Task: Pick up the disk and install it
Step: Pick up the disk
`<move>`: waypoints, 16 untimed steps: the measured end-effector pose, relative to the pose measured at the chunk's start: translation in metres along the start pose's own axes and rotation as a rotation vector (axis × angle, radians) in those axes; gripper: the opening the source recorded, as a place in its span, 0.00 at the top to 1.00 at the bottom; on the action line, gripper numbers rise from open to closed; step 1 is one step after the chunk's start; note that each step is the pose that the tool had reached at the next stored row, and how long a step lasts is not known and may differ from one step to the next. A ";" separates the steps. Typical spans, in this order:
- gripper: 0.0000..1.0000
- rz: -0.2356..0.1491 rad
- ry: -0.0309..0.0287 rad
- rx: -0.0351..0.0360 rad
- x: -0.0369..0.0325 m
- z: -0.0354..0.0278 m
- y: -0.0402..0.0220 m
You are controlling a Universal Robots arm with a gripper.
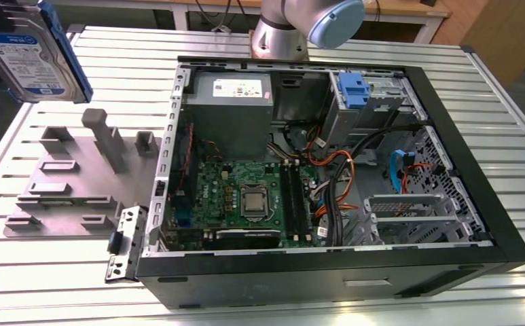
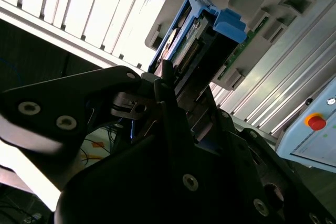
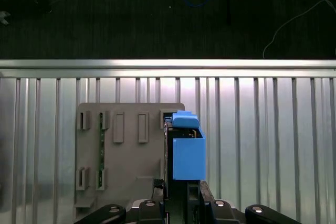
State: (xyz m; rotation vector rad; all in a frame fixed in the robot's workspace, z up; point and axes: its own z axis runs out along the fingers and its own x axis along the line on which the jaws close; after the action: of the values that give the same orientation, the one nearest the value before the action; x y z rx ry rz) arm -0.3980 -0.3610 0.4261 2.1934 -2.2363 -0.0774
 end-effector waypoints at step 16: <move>0.65 0.000 0.0000 0.0000 -0.0002 -0.0056 0.0002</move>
State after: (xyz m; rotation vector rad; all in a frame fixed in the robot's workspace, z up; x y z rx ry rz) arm -0.3980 -0.3610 0.4317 2.1934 -2.2363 -0.0774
